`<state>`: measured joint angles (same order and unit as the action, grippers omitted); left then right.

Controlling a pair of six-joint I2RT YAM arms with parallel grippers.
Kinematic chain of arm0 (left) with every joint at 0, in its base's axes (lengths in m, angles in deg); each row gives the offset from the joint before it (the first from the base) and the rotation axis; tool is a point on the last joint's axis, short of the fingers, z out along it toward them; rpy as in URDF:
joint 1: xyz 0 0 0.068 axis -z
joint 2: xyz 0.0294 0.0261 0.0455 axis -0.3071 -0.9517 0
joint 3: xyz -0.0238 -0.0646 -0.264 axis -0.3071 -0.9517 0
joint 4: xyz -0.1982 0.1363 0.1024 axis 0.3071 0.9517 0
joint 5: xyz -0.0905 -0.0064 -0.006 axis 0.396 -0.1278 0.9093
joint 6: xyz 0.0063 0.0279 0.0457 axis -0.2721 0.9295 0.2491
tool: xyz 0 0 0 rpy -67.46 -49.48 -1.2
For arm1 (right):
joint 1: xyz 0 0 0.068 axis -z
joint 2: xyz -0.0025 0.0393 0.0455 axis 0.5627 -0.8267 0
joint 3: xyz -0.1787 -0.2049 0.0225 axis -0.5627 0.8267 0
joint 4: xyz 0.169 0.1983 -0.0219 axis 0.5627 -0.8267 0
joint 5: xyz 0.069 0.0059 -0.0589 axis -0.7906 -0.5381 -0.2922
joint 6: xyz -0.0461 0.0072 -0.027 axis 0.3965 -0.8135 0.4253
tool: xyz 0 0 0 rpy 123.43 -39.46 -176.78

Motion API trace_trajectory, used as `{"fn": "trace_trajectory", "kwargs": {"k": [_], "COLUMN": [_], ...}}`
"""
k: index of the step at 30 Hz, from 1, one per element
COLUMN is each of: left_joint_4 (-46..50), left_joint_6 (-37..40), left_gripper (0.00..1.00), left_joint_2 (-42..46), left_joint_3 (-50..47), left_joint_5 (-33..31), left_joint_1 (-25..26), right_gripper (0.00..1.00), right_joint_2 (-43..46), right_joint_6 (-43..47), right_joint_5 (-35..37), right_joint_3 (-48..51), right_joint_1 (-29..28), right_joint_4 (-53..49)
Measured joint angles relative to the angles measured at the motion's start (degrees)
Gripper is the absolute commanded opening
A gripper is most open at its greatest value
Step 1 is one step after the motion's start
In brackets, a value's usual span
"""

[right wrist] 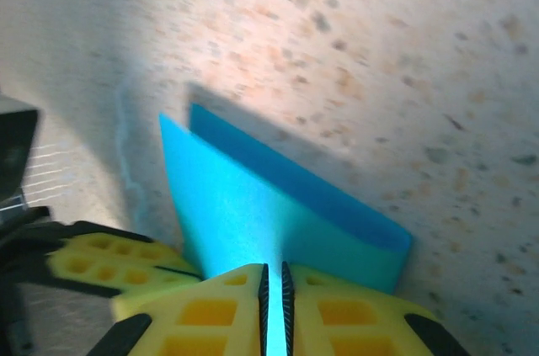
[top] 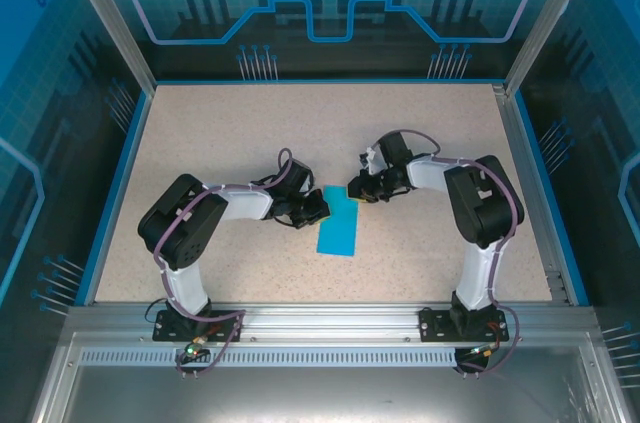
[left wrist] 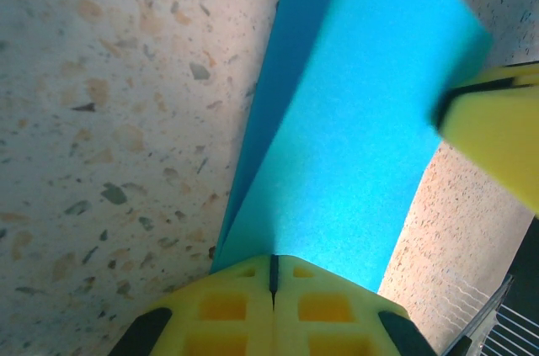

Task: Fold a paper plane with a square sheet of paper (pick it up from the middle)
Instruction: Fold the square sheet of paper in half at the center of the table.

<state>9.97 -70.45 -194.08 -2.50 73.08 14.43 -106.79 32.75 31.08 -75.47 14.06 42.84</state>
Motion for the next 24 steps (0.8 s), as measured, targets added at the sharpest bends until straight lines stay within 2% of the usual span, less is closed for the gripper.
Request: {"fn": "trace_trajectory", "kwargs": {"k": [24], "left_joint_4": [0.1], "left_joint_6": [0.3], "left_gripper": [0.0], "left_joint_2": [0.0], "left_joint_3": [0.0], "left_joint_5": [0.0], "left_joint_1": [0.1], "right_gripper": [0.15], "right_joint_2": [-2.3], "right_joint_6": [0.5], "right_joint_5": [-1.8], "right_joint_3": [-5.9], "right_joint_1": [2.1], "right_joint_4": [-3.3]}}
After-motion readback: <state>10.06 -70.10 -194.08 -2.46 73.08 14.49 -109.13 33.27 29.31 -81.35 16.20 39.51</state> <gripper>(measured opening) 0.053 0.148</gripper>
